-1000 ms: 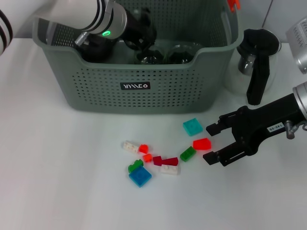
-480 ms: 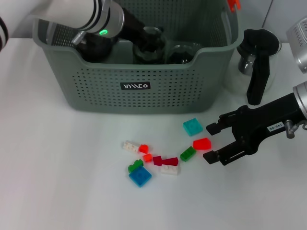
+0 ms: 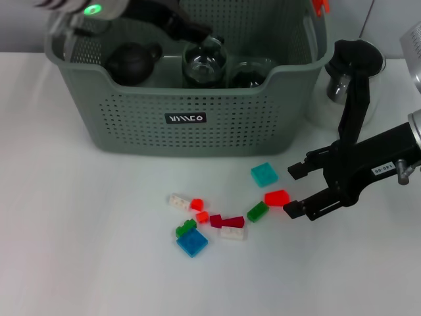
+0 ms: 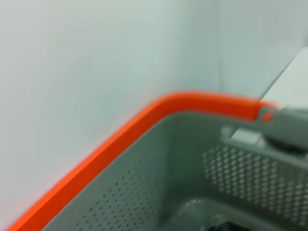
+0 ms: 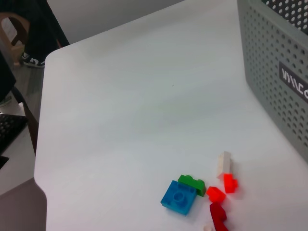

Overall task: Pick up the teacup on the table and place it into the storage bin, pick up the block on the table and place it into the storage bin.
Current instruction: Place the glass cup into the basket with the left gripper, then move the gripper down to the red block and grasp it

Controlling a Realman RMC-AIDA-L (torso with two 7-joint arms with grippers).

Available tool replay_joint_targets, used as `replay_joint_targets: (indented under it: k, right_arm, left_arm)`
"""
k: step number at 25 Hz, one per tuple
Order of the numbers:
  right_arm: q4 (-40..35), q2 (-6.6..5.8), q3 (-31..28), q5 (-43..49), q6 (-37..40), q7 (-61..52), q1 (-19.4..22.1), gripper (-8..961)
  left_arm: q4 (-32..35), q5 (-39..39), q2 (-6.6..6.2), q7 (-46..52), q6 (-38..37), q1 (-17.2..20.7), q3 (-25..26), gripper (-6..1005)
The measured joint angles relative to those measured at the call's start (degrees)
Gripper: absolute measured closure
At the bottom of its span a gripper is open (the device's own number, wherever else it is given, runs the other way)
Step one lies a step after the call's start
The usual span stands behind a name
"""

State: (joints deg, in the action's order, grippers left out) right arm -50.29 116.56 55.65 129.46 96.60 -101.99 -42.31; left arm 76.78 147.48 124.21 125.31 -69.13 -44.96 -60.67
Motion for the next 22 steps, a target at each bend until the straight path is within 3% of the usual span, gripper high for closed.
replay_joint_targets:
  k: [5,10,12,19,20,21,22]
  right_arm:
    - [-0.13,-0.82,-0.02,0.00,0.35,0.14,0.02,63]
    - [-0.17,-1.85,-0.02,0.00,1.35,0.50,0.35,64]
    - [-0.19,-2.27,0.00,0.00,1.39,0.34,0.60,65]
    - [-0.27,-3.08,0.06,1.44,1.83,-0.18,0.83,67]
    - [-0.27,-3.08,0.05,2.00,1.83,-0.39,0.77,67]
    - [-0.19,-3.07,0.07,2.63,1.72,-0.77,0.57,67]
    - [-0.09,-3.01,0.13,3.32,1.51,-1.25,0.29,67]
  left_arm:
    - [14.94,-11.20,-0.03,0.91,-14.85,7.68,0.52,221]
    - [21.25,-22.82,0.10,-2.35,-24.46,15.75,0.64,222]
    - [18.90,-29.97,0.14,-7.85,-29.49,19.92,1.73,222]
    - [8.78,-37.19,0.22,-18.71,-34.99,22.75,7.53,221]
    - [5.54,-38.03,0.08,-21.39,-35.90,22.80,9.11,222]
    - [-2.15,-38.63,-0.29,-27.64,-37.94,22.31,12.81,222]
    - [-2.48,-38.63,-0.31,-27.91,-38.00,22.28,12.97,222]
